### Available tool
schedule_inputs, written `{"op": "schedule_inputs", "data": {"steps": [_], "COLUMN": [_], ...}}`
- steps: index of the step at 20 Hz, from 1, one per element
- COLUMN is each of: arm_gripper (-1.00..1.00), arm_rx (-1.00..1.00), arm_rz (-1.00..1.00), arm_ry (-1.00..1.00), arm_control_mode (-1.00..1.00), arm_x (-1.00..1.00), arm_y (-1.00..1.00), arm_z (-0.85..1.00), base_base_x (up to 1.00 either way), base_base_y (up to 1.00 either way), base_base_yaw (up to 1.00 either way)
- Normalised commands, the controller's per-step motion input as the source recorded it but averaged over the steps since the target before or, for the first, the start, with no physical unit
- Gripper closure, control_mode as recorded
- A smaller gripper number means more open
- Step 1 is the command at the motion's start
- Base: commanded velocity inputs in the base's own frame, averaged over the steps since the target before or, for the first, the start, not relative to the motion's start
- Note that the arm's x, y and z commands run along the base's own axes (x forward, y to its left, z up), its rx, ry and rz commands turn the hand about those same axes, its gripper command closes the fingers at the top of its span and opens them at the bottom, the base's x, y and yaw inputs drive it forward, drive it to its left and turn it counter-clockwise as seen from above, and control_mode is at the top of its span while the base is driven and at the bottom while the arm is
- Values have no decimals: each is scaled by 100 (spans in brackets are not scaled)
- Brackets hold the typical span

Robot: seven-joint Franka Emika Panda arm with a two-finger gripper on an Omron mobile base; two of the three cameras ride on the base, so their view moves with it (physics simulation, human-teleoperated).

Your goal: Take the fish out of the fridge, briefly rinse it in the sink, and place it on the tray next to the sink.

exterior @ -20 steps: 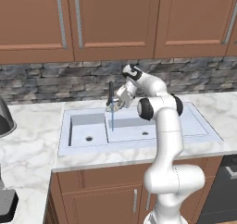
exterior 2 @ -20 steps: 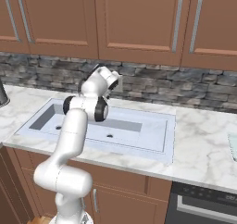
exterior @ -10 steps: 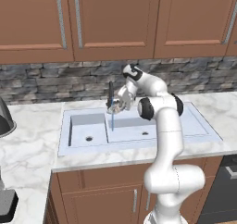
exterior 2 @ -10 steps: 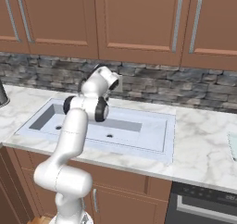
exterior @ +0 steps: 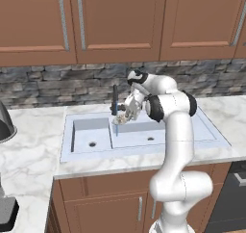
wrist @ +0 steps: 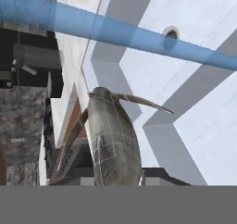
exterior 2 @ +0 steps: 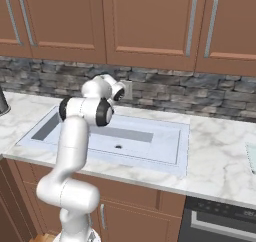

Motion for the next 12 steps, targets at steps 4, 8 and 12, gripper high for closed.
{"op": "schedule_inputs", "data": {"steps": [4, 8, 12], "arm_gripper": [100, 100, 100], "arm_rx": [-2, -21, -24], "arm_rz": [-1, -12, -24], "arm_ry": [-4, -30, -38], "arm_control_mode": [-100, -100, -100], "arm_x": [-9, -42, -83], "arm_y": [0, -12, -21], "arm_z": [0, 18, 64], "base_base_x": [0, 0, 0], "base_base_y": [0, 0, 0], "base_base_yaw": [0, 0, 0]}}
